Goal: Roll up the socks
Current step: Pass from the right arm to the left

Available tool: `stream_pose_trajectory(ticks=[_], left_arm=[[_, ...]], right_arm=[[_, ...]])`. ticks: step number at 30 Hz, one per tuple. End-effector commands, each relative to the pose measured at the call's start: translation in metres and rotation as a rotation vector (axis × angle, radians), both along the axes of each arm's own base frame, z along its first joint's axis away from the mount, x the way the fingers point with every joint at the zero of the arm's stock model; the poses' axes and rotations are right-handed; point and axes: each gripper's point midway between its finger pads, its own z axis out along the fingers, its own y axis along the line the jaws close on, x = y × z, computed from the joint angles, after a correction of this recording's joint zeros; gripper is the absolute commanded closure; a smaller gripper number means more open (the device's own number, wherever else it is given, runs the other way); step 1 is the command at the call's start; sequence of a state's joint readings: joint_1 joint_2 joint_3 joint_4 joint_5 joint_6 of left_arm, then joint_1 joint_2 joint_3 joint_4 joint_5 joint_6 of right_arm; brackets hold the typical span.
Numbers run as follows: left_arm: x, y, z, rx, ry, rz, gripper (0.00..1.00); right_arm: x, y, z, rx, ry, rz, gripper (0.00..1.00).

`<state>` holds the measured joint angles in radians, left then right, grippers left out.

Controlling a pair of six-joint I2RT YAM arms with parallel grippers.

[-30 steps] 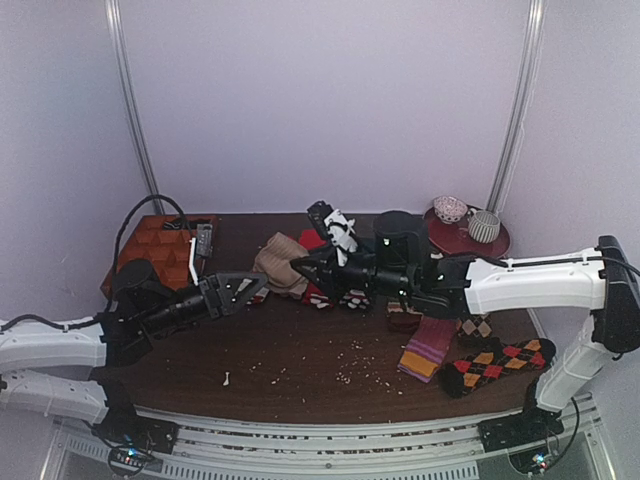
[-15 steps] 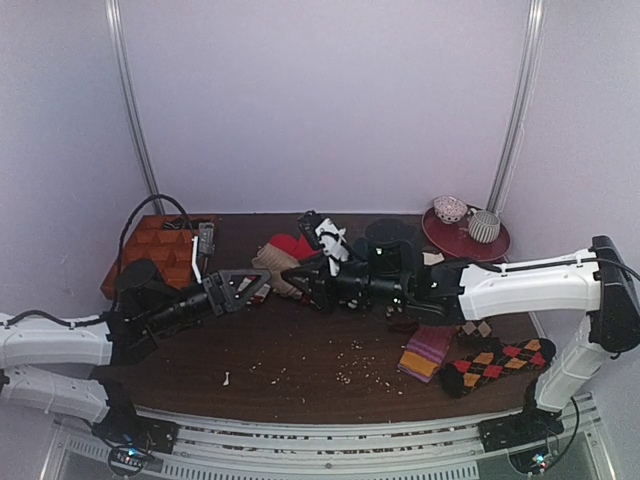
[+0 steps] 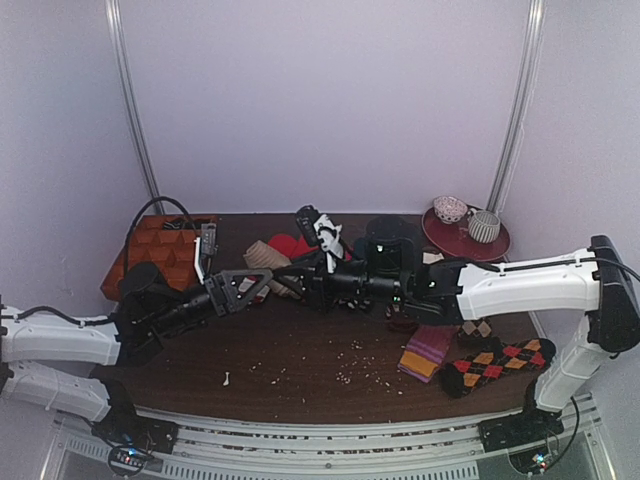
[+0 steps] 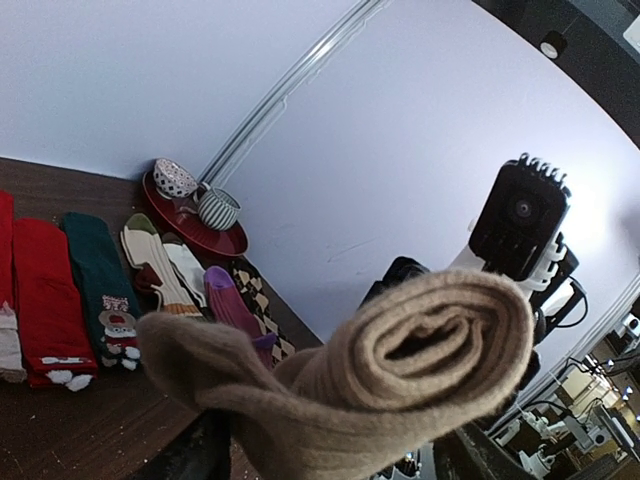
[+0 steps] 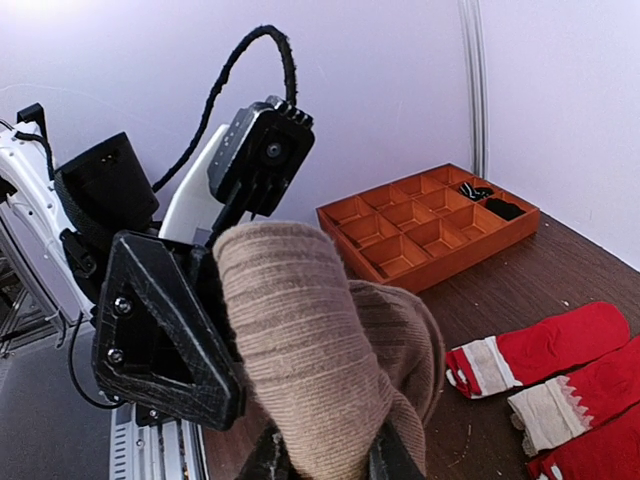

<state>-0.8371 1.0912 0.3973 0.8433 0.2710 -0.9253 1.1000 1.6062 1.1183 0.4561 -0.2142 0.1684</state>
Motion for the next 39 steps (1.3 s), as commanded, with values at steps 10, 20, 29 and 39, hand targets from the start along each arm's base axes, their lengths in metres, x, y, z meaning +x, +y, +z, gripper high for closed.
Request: stream_pose_trajectory(ticks=[10, 20, 29, 39], left_arm=[[-0.023, 0.001, 0.039, -0.115, -0.190, -0.095, 0.31], [-0.030, -0.008, 0.034, -0.111, -0.198, -0.167, 0.64], [-0.034, -0.013, 0.041, -0.084, -0.262, -0.193, 1.00], [-0.009, -0.007, 0.042, -0.015, -0.270, -0.204, 1.00]], right_arm=[[-0.031, 0.021, 0.011, 0.073, 0.084, 0.197, 1.00], [-0.029, 0.019, 0.014, 0.088, 0.092, 0.180, 1.00], [-0.028, 0.020, 0.013, 0.080, 0.105, 0.184, 1.00], [-0.005, -0.003, 0.022, 0.100, 0.121, 0.111, 0.00]])
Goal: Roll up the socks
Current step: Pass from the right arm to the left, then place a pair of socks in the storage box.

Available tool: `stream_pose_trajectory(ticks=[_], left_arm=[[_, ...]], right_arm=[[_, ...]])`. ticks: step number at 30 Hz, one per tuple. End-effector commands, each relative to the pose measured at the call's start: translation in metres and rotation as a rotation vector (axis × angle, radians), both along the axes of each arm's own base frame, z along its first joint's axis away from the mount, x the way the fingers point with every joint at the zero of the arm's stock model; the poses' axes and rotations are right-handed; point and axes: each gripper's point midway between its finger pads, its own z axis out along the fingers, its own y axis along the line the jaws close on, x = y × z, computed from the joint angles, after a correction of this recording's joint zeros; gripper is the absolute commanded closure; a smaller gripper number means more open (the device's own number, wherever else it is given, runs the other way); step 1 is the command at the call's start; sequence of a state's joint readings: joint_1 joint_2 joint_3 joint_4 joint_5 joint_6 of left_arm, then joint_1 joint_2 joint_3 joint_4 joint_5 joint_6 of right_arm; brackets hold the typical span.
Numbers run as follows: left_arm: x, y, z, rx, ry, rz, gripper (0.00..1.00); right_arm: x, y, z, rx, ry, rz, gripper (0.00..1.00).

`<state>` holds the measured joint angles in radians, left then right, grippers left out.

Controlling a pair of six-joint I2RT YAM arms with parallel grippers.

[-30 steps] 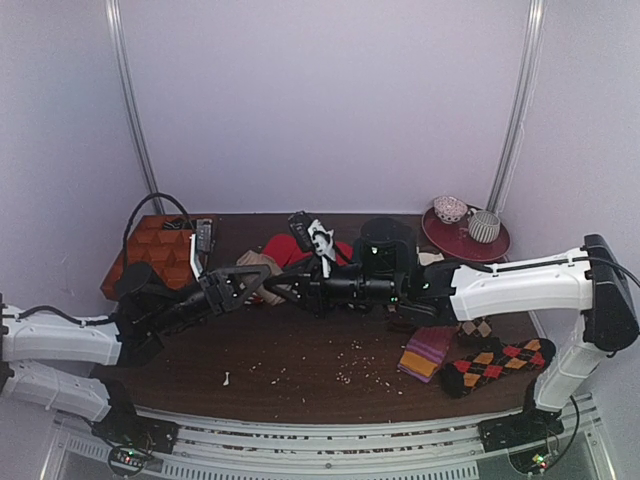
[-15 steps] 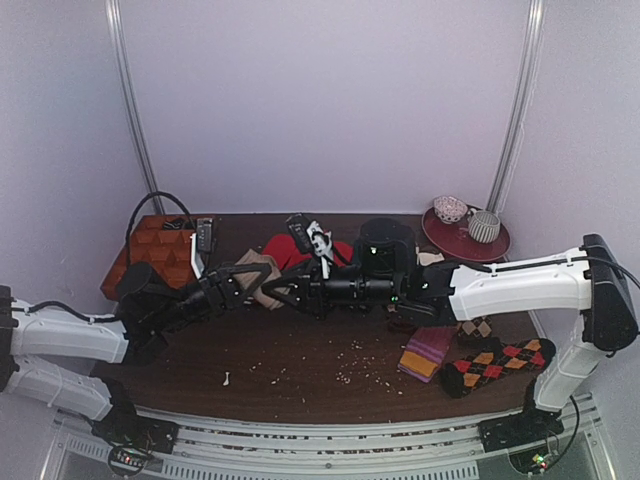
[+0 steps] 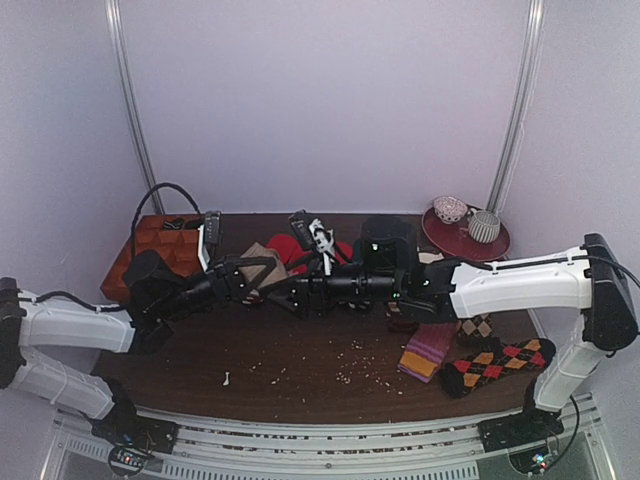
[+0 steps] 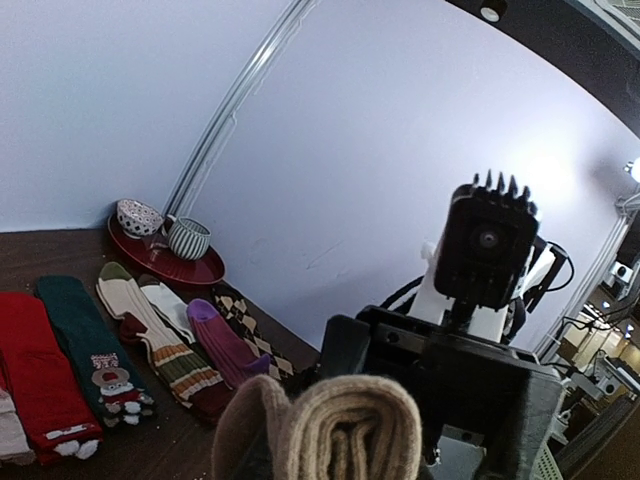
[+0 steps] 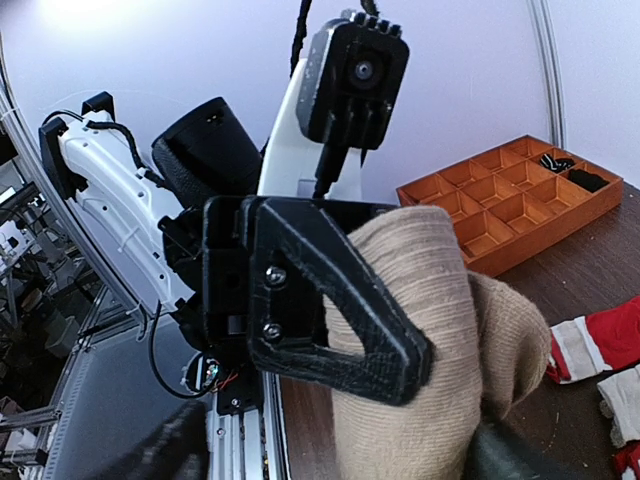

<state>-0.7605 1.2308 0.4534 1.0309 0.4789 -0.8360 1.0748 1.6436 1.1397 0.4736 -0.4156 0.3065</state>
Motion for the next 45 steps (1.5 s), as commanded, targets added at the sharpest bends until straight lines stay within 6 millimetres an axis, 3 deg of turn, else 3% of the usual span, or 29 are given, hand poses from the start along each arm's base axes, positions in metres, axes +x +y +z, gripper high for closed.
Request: stream_pose_trajectory(ticks=[1, 6, 14, 19, 25, 29, 34, 45], left_arm=[[-0.002, 0.012, 0.025, 0.032, -0.083, -0.055, 1.00], [0.056, 0.055, 0.022, 0.263, -0.065, 0.171, 1.00], [0.139, 0.139, -0.005, 0.569, 0.073, 0.502, 1.00], [0.179, 0.210, -0.045, 0.745, 0.176, 0.719, 1.00], [0.204, 0.279, -0.104, 1.009, 0.297, 0.843, 1.00], [0.218, 0.294, -0.121, 1.058, 0.299, 0.869, 1.00], [0.232, 0.297, -0.135, 1.164, 0.262, 0.821, 1.00], [0.229, 0.292, -0.180, 1.293, 0.310, 0.646, 1.00]], right_arm=[[0.018, -0.025, 0.028, 0.060, -0.033, -0.080, 0.00], [0.043, -0.081, 0.037, 0.082, -0.057, -0.229, 0.00], [0.042, -0.111, 0.001, 0.034, -0.007, -0.270, 0.00], [0.038, -0.121, -0.035, 0.011, 0.059, -0.251, 0.00], [0.035, -0.132, -0.064, -0.045, 0.070, -0.271, 0.01], [0.032, -0.135, -0.077, -0.069, 0.076, -0.264, 0.03], [0.027, -0.138, -0.086, -0.085, 0.090, -0.257, 0.07], [0.023, -0.139, -0.097, -0.091, 0.118, -0.241, 0.14]])
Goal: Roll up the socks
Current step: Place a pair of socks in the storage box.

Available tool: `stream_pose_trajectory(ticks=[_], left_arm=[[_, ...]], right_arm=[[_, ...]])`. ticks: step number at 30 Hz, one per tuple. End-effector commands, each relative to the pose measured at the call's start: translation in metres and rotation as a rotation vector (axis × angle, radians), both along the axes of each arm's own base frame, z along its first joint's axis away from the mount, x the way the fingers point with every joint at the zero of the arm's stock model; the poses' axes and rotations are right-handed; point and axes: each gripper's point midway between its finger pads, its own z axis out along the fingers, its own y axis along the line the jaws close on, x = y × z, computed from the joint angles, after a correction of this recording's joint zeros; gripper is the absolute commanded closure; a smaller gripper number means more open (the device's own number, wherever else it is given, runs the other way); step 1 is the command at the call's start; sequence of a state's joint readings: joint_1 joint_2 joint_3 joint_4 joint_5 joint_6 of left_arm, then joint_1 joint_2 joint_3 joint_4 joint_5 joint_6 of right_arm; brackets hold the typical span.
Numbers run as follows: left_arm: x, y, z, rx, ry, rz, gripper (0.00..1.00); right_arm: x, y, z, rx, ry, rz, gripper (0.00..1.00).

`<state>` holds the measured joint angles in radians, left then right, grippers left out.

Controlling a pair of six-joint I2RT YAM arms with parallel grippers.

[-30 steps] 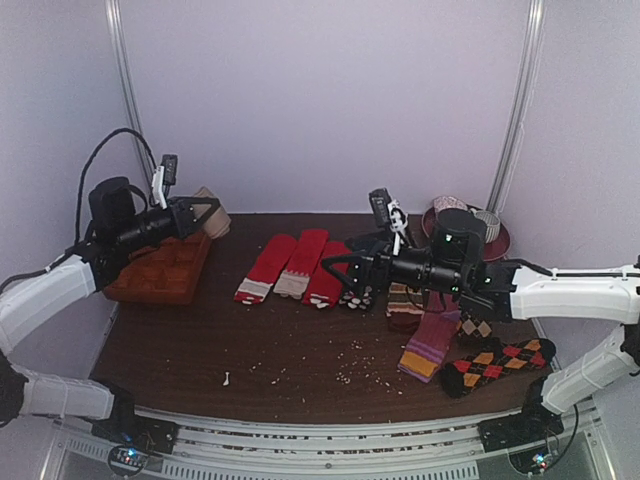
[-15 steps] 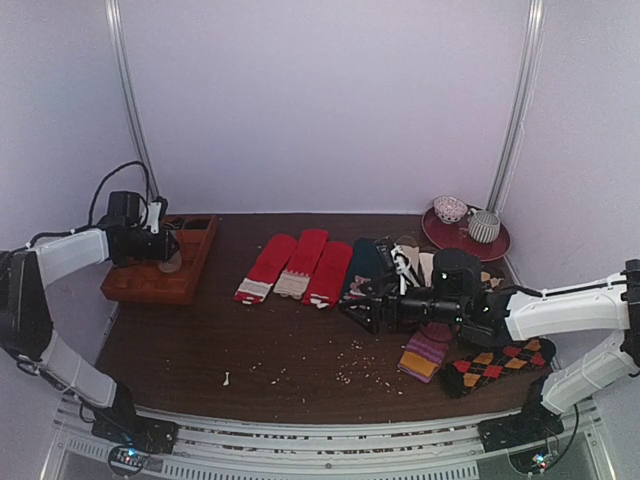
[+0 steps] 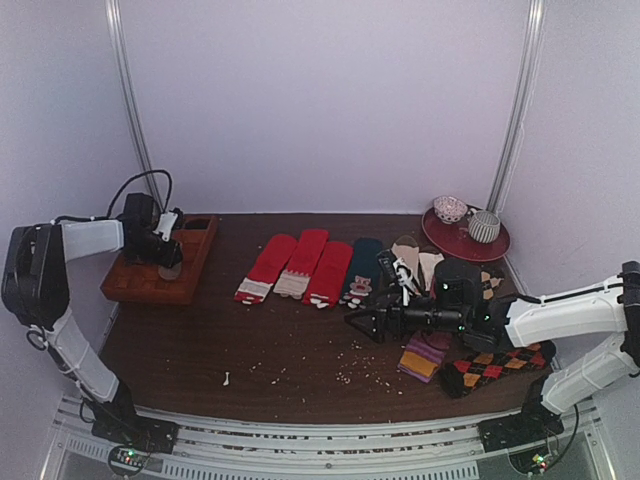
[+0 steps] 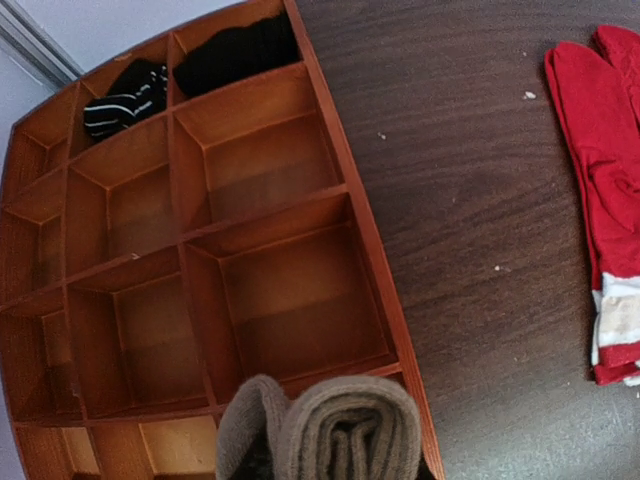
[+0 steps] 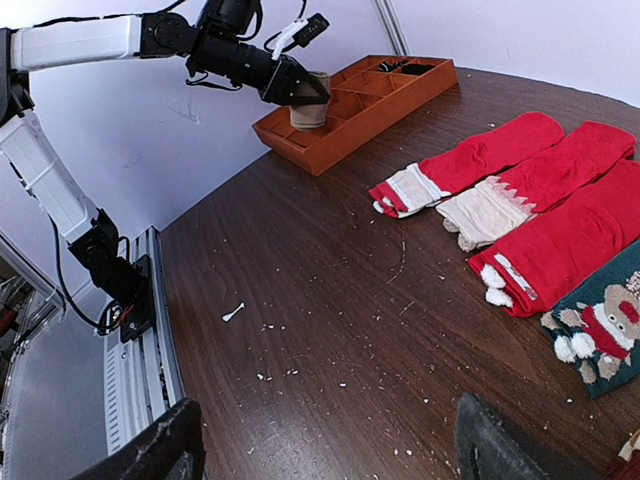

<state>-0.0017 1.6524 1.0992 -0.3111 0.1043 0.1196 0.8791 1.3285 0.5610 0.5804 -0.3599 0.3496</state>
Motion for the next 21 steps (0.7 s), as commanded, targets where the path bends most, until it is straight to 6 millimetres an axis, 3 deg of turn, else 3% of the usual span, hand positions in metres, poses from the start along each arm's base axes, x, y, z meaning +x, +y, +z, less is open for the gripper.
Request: stream_pose_trajectory(ticks=[1, 3, 15, 21], left_arm=[[-0.001, 0.001, -0.004, 0.045, 0.047, -0.058, 1.00], [-0.004, 0.006, -0.007, 0.070, 0.055, -0.046, 1.00], [-0.028, -0.008, -0.038, 0.008, 0.199, -0.109, 1.00], [-0.027, -0.006, -0.052, 0.033, 0.257, -0.135, 1.00]], right_arm=[[-0.002, 0.001, 0.008, 0.033, -0.002, 0.015, 0.14], [-0.002, 0.000, 0.007, 0.034, 0.000, 0.013, 0.16], [-0.004, 0.001, 0.004, 0.044, 0.021, 0.027, 0.20], [-0.007, 0.001, 0.004, 0.053, 0.032, 0.037, 0.21]])
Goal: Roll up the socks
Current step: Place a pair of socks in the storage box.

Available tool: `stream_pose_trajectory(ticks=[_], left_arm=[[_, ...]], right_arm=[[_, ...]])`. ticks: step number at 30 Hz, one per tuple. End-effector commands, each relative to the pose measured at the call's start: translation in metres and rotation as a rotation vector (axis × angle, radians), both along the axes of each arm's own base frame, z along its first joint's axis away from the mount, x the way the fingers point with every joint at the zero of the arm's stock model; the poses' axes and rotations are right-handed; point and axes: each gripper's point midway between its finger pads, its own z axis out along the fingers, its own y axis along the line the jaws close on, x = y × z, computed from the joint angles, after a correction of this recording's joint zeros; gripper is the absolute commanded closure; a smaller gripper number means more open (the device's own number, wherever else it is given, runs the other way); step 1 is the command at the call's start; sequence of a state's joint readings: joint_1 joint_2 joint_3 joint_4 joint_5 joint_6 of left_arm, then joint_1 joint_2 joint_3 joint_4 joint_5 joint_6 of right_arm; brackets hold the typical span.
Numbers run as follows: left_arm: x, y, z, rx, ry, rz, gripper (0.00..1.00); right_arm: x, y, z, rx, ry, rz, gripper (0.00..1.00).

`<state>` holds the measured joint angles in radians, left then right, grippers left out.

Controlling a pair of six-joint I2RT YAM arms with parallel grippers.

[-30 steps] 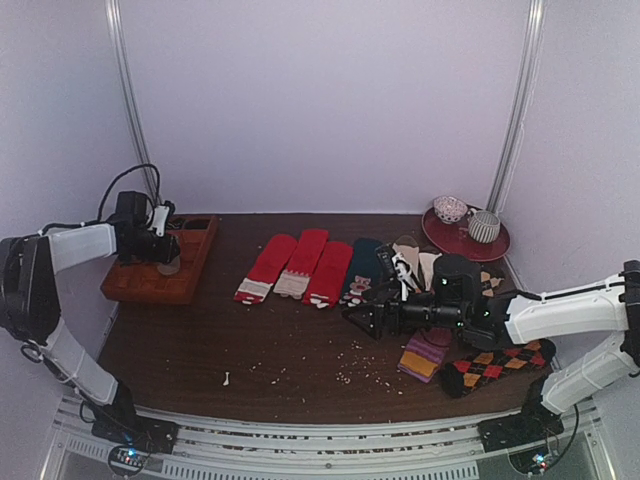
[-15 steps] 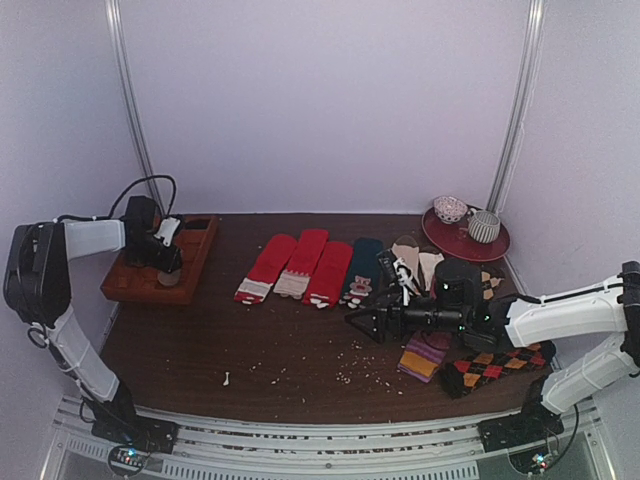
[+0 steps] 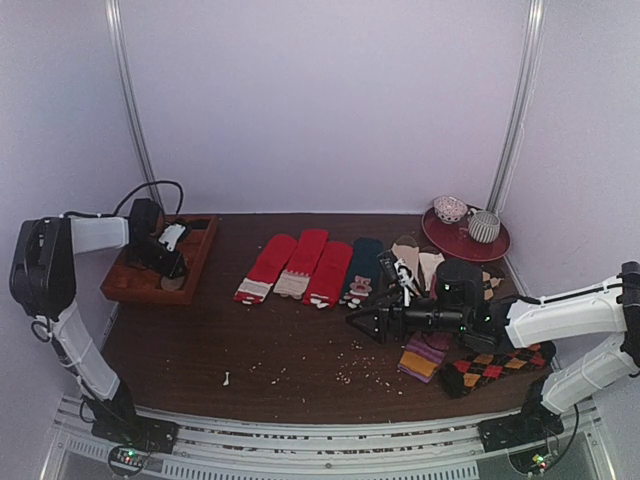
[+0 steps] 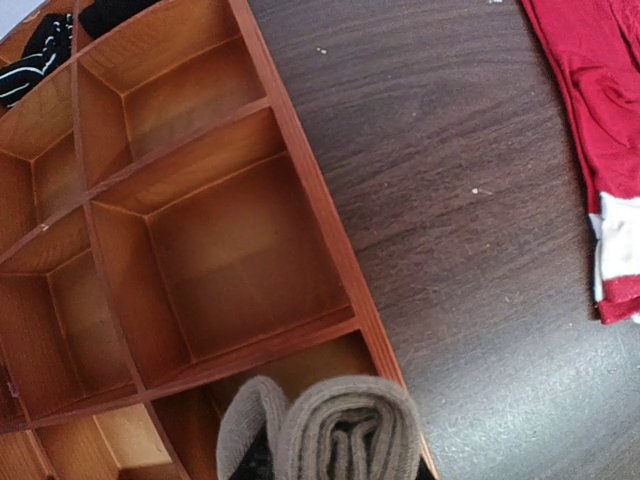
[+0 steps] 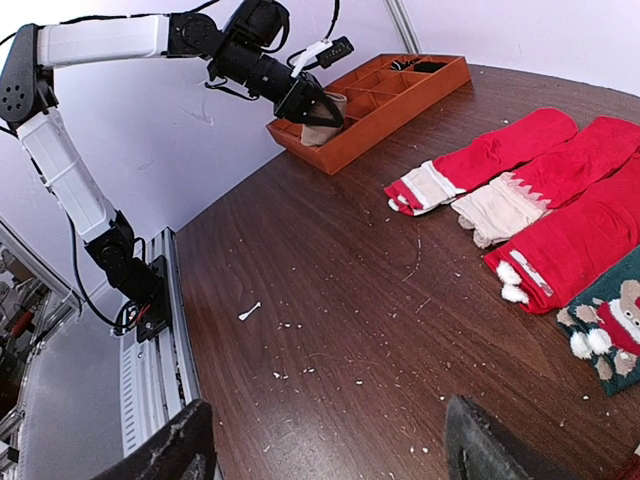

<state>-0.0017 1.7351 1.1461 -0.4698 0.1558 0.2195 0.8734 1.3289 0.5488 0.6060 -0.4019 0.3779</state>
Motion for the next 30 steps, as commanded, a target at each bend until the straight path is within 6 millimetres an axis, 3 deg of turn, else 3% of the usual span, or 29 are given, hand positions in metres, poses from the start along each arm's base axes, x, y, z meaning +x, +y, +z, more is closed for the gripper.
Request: stream_pose_trajectory(ticks=[1, 6, 13, 19, 25, 30], left_arm=[[-0.003, 0.006, -0.013, 0.039, 0.060, -0.020, 1.00], [0.013, 0.008, -0.001, 0.090, 0.028, -0.082, 1.00], [-0.009, 0.011, -0.033, 0.130, 0.198, -0.165, 1.00], [-0.019, 0.009, -0.048, 0.116, 0.255, -0.171, 1.00], [-0.015, 0.012, -0.068, 0.119, 0.310, -0.143, 1.00], [-0.019, 0.025, -0.087, 0.185, 0.374, -0.114, 1.00]], right_arm=[[-0.002, -0.001, 0.003, 0.025, 0.008, 0.009, 0.21], [-0.003, -0.004, -0.001, 0.022, 0.016, 0.000, 0.21], [-0.003, -0.006, -0.004, 0.013, 0.021, -0.005, 0.22], [-0.002, -0.007, -0.005, 0.007, 0.024, -0.013, 0.22], [-0.001, -0.008, -0.008, 0.002, 0.032, -0.020, 0.22], [0.002, -0.006, -0.012, -0.006, 0.040, -0.022, 0.22]])
